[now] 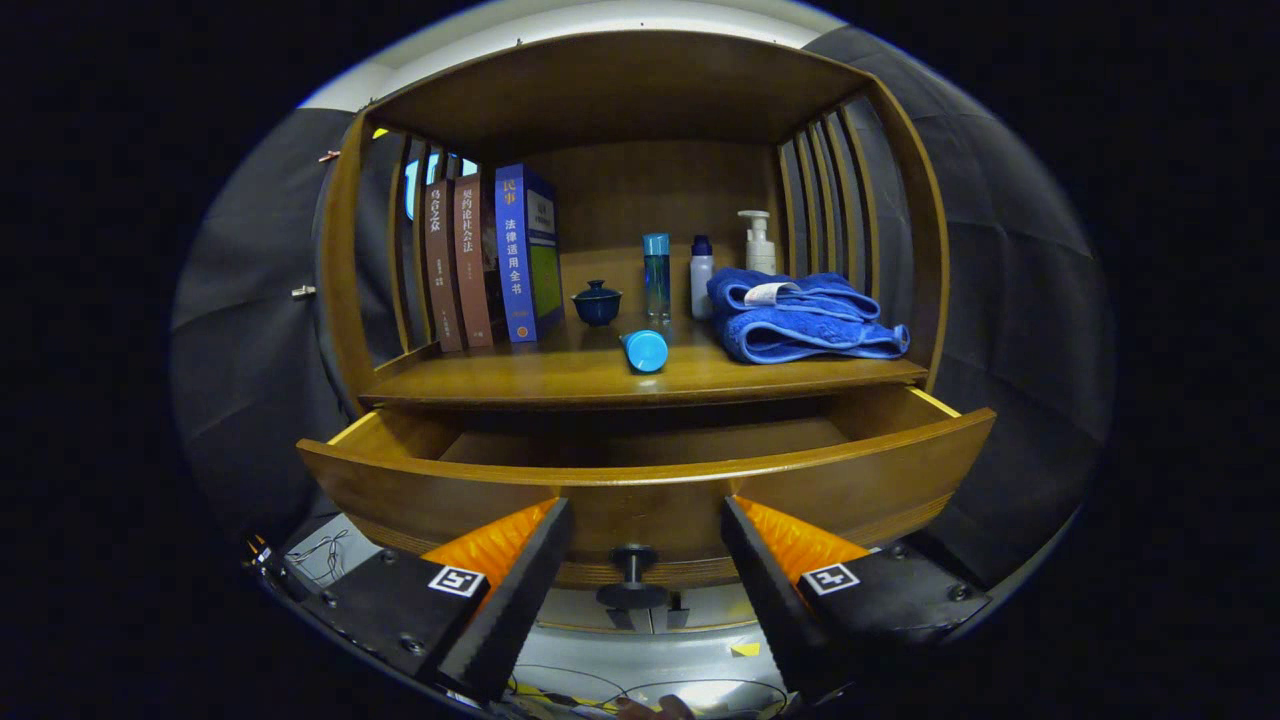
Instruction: Pull open the drawer, take out the items inside it, and place them on the countertop above the cabinet.
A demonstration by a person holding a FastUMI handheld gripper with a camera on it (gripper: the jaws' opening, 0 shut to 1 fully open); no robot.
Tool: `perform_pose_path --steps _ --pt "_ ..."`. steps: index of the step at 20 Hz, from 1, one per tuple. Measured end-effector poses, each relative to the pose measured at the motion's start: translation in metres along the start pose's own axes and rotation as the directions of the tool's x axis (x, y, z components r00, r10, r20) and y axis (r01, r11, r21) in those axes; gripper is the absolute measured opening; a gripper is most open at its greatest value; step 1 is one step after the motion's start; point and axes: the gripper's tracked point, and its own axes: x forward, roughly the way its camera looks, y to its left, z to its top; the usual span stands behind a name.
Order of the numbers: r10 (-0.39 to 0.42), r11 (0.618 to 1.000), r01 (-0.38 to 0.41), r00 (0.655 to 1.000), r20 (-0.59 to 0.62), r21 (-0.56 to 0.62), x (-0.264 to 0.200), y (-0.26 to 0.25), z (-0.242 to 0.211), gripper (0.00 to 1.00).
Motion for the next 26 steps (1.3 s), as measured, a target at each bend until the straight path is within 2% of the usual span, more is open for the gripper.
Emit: perform_pose_path --steps 7,14,20,26 --pt "0.001 1.0 -0.001 1.0 0.001 0.027 0.048 0.001 0.012 0.99" --pt "-0.013 1.0 0.013 1.0 0.005 0.027 0.064 0.002 0.015 1.0" --pt "0.005 1.0 -0.005 1.0 0.0 0.026 0.057 0.005 0.017 1.0" --pt "0.032 0.999 -0.029 0.993 0.114 -0.03 0.013 0.011 0.079 1.0"
